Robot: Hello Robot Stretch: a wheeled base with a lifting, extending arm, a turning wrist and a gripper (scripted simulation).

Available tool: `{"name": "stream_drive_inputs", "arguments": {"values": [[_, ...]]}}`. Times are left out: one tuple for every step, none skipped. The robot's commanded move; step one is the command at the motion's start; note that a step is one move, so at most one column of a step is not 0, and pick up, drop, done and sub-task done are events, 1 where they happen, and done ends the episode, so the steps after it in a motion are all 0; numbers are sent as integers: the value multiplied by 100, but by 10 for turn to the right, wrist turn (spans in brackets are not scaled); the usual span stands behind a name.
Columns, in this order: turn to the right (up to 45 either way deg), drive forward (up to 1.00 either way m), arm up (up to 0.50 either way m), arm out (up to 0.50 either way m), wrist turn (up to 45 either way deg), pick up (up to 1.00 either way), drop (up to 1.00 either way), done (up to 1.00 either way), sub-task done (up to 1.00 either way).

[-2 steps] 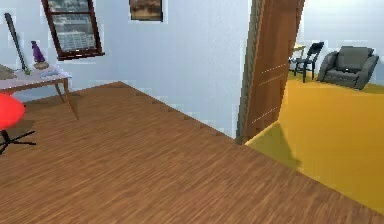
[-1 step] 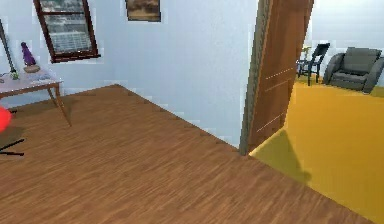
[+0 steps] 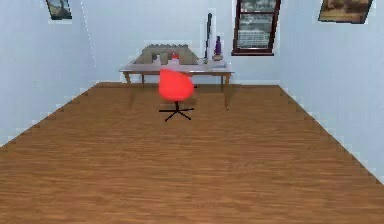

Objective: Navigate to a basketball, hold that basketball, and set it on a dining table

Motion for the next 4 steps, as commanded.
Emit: {"name": "stream_drive_inputs", "arguments": {"values": [[-450,0,0,0,0,0,0,0,0],[-450,0,0,0,0,0,0,0,0],[-360,0,0,0,0,0,0,0,0],[0,65,0,0,0,0,0,0,0]]}}
